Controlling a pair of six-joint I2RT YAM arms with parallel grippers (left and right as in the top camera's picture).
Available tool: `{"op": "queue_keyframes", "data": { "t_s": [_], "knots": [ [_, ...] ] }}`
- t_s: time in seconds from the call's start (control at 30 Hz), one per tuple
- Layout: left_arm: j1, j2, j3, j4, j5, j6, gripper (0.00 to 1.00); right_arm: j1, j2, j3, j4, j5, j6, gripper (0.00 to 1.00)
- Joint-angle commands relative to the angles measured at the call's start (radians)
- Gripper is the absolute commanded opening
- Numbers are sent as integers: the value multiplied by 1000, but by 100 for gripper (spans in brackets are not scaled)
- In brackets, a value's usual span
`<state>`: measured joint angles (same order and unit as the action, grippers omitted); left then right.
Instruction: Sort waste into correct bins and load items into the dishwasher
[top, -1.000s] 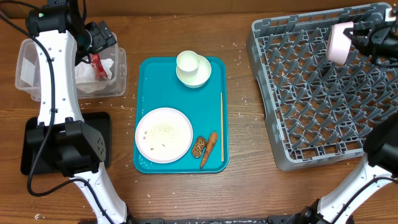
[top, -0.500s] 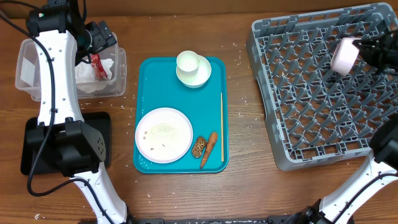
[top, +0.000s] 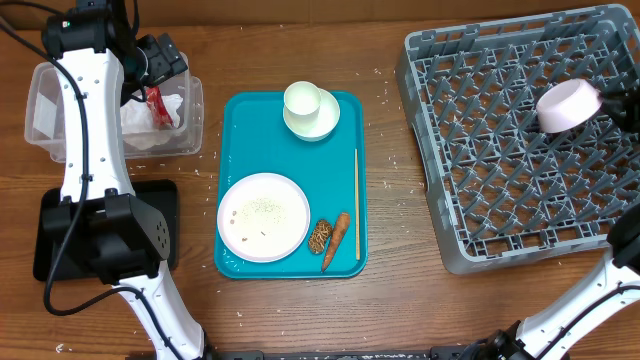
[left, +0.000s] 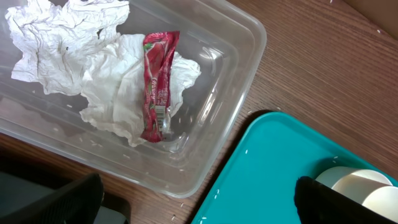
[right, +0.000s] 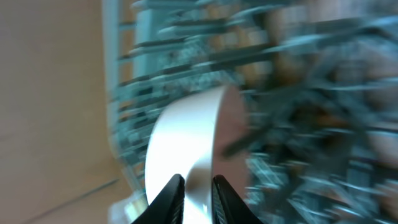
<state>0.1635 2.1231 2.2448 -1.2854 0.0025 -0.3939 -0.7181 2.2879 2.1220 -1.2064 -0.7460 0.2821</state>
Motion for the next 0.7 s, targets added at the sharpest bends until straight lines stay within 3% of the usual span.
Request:
{"op": "queue_keyframes", "data": {
  "t_s": [0.0,0.27,0.47,0.67],
  "knots": [
    [-6,-18,0,3,-13,-14,100,-12,-69,62,-29,289,64,22],
    [-6,-18,0,3,-13,-14,100,8,-202,113,-110,647,198,28],
    [-6,-18,0,3,-13,-14,100,106,-267,113,-108,632,132,30],
    [-6,-18,0,3,-13,-14,100,273,-228,72,-85,674,43,17]
  ]
}}
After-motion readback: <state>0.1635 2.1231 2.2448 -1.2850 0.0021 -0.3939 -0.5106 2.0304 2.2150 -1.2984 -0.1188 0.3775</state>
